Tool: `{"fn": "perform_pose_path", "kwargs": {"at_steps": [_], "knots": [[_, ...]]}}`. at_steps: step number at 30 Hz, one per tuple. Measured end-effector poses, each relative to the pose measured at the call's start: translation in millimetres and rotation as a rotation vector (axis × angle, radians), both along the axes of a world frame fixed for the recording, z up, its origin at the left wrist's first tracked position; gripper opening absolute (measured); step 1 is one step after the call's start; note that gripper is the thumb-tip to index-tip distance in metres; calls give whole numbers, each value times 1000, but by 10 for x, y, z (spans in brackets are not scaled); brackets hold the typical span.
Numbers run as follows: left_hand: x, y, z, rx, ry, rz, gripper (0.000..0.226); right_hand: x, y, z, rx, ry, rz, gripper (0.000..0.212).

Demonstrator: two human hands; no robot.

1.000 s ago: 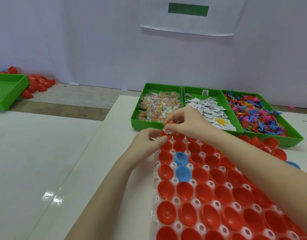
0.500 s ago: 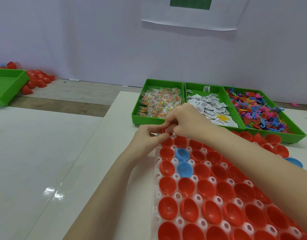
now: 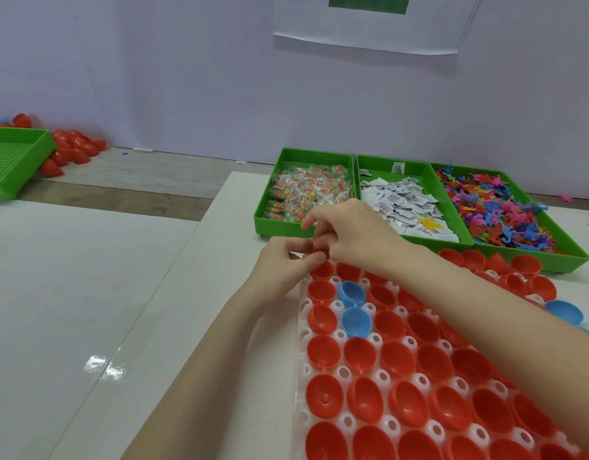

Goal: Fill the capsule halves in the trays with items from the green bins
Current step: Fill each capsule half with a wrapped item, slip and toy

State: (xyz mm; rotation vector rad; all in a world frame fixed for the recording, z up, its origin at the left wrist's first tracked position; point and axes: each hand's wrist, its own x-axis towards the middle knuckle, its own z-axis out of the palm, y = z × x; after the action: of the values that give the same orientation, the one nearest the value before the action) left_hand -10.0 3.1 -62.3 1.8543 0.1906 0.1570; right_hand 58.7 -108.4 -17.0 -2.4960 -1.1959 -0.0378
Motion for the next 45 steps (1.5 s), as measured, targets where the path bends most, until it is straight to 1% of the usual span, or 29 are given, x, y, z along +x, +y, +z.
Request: {"fn": "perform_pose_path", "kwargs": {"at_steps": [4, 7, 9, 11, 13, 15, 17, 18, 20, 21, 22, 24, 26, 27, 28, 30, 31, 34, 35, 36, 39, 42, 45], "knots": [[-6, 4, 14, 2, -22, -10, 20, 16, -32, 42, -14, 4, 15, 28], [-7, 10, 21, -19, -26, -9, 21, 42, -79, 158, -6, 117, -2, 33], [-2, 13, 17, -39, -13, -17, 21, 51, -122, 237, -63, 149, -14, 40], [16, 18, 11, -52, 2, -27, 18, 41, -172, 302, -118, 121, -22, 44], [18, 19, 16, -63, 16, -30, 17, 28, -256, 359, -129, 79, -34, 42], [19, 23, 14, -99, 17, -35, 18, 64, -404, 426, -78, 68, -69, 31], [6, 47, 31, -121, 19, -35, 20, 182, -615, 469, 66, 55, -166, 17], [-7, 81, 46, -102, 28, -43, 24, 282, -740, 461, 155, 20, -247, 12], [-43, 203, 98, -25, 73, -48, 37, 515, -1037, 380, 279, -71, -469, 14], [-62, 287, 139, -4, 81, -24, 42, 634, -1211, 312, 283, -89, -594, 19], [-74, 381, 175, -12, 55, 13, 40, 736, -1399, 237, 242, -72, -710, 24], [-87, 530, 249, -81, -59, 127, 29, 866, -1742, 71, 55, 47, -861, 42], [-15, 584, 301, -124, -166, 242, 20, 908, -1964, -59, -105, 182, -869, 59], [52, 581, 310, -101, -195, 280, 16, 910, -2013, -111, -112, 230, -864, 62], [143, 559, 307, -25, -207, 305, 15, 920, -2046, -143, -71, 243, -864, 61], [327, 490, 294, 237, -199, 329, 20, 940, -2083, -165, 27, 189, -869, 49], [405, 463, 288, 382, -184, 319, 23, 941, -2083, -170, 43, 148, -865, 42], [601, 467, 242, 860, -23, 212, 35, 932, -2071, -173, 23, 40, -867, 27], [644, 478, 226, 981, 37, 180, 38, 920, -2069, -169, 32, -4, -885, 25], [677, 492, 213, 1051, 81, 169, 40, 907, -2068, -161, 64, -47, -896, 23], [740, 506, 178, 1112, 117, 247, 37, 908, -2065, -127, 215, -106, -876, 18], [765, 494, 148, 1047, 98, 314, 31, 932, -2053, -86, 299, -86, -896, 15], [751, 490, 136, 1016, 103, 356, 31, 959, -2047, -72, 386, -17, -933, 16]]}}
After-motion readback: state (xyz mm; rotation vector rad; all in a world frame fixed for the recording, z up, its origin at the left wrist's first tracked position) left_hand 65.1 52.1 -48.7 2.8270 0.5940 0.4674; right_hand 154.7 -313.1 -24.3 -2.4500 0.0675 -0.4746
